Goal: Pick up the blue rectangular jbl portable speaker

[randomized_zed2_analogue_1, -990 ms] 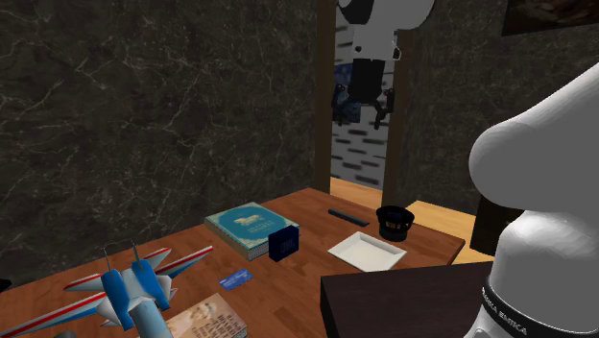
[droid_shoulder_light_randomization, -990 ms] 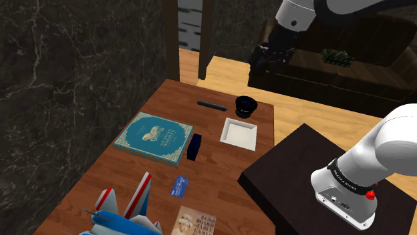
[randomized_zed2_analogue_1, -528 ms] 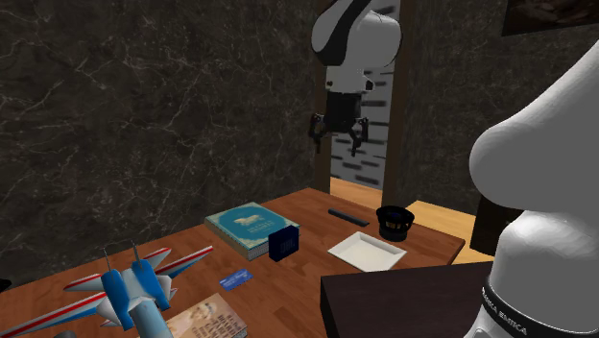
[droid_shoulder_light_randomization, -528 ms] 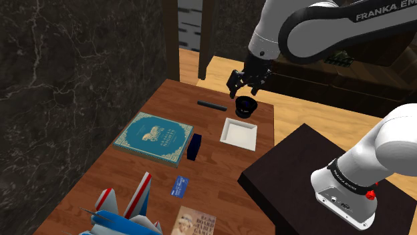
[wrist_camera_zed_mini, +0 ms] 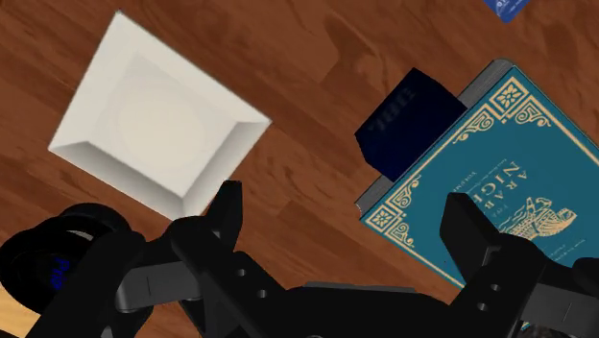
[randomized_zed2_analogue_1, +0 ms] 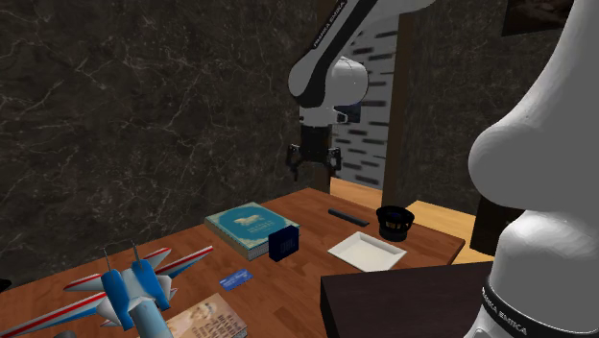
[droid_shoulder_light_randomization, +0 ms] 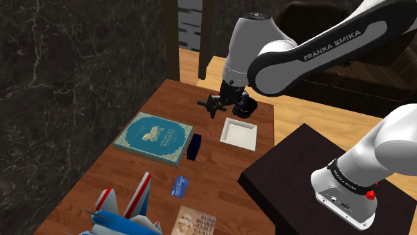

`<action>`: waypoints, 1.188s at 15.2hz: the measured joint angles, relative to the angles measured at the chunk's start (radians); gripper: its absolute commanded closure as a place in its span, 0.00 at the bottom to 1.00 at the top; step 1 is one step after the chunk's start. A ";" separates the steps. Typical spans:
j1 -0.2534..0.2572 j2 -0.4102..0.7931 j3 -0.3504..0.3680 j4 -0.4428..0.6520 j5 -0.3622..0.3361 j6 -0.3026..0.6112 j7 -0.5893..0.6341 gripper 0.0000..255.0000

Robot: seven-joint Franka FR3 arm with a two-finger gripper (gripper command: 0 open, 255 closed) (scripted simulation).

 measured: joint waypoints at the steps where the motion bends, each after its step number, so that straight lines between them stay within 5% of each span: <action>1: -0.001 0.045 0.011 0.014 -0.029 0.023 0.038 0.00; 5: 0.020 0.226 0.024 0.088 -0.167 0.089 0.202 0.00; 10: 0.111 0.434 -0.021 0.194 -0.319 0.140 0.394 0.00; 18: 0.222 0.672 -0.111 0.359 -0.423 0.175 0.520 0.00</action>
